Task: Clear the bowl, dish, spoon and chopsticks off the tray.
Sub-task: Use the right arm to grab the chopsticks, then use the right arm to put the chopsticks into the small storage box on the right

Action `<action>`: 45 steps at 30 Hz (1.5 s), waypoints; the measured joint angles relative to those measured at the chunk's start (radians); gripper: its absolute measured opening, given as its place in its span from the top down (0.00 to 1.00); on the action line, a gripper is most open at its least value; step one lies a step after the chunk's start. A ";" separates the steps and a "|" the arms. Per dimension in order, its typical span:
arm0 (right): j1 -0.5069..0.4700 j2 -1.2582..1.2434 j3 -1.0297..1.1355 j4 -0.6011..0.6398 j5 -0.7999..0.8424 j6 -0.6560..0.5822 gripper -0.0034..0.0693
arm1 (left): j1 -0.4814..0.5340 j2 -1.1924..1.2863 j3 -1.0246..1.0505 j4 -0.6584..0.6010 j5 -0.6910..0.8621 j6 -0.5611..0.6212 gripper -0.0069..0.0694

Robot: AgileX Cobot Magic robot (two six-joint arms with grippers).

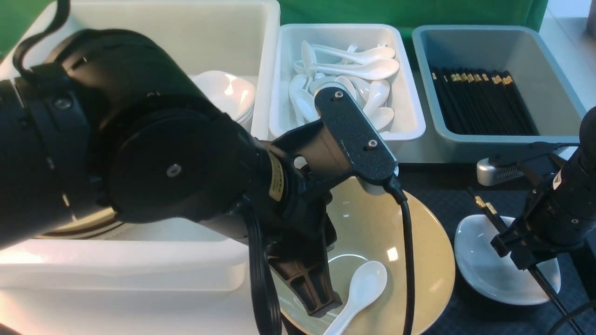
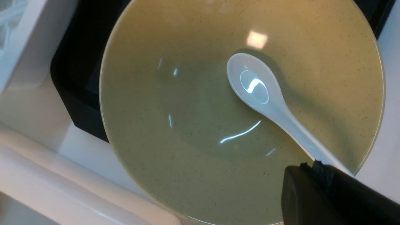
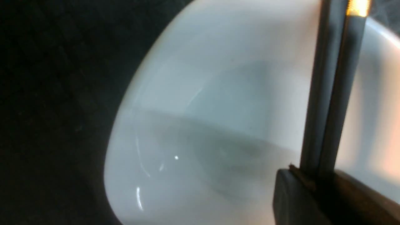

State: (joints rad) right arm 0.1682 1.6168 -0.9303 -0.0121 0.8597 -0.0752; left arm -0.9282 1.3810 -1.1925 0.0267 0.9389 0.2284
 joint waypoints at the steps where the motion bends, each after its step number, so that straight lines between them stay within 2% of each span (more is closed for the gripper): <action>1: 0.000 0.000 0.000 0.000 0.007 0.001 0.75 | 0.000 0.000 0.000 0.006 0.000 0.000 0.92; 7: 0.000 -0.047 -0.025 0.000 0.070 0.005 0.75 | 0.009 0.008 0.000 0.042 0.023 -0.023 0.92; 12: -0.003 -0.129 -0.139 0.000 0.095 0.005 0.75 | 0.091 0.011 0.000 0.033 0.040 -0.052 0.92; 15: -0.029 -0.139 -0.318 0.000 0.082 0.003 0.75 | 0.176 0.031 -0.001 -0.012 -0.050 -0.051 0.92; 18: -0.049 -0.116 -0.423 0.000 0.054 0.003 0.75 | 0.219 0.073 -0.026 -0.057 -0.128 -0.033 0.92; 22: -0.093 -0.010 -0.636 0.000 -0.026 0.011 0.75 | 0.236 0.185 -0.182 -0.100 -0.177 0.016 0.92; 28: -0.140 0.219 -0.909 -0.003 -0.117 0.135 0.75 | 0.236 0.273 -0.485 -0.115 -0.194 0.052 0.92; 32: -0.149 0.345 -1.021 -0.003 -0.158 0.206 0.75 | 0.236 0.270 -0.578 -0.117 -0.196 0.052 0.92; 36: -0.152 0.472 -1.128 -0.003 -0.167 0.241 0.75 | 0.236 0.247 -0.602 -0.118 -0.101 0.052 0.92; 39: -0.152 0.563 -1.166 -0.003 -0.160 0.253 0.66 | 0.236 0.210 -0.560 -0.118 -0.005 0.052 0.92; 43: -0.155 0.618 -1.177 -0.003 -0.060 0.276 0.41 | 0.237 0.118 -0.405 -0.118 0.028 0.053 0.92; 45: -0.156 0.618 -1.185 0.002 0.018 0.255 0.34 | 0.237 0.076 -0.342 -0.116 0.028 0.048 0.92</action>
State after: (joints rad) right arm 0.0125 2.2348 -2.1155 -0.0099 0.8773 0.1800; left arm -0.6914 1.4573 -1.5345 -0.0895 0.9668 0.2768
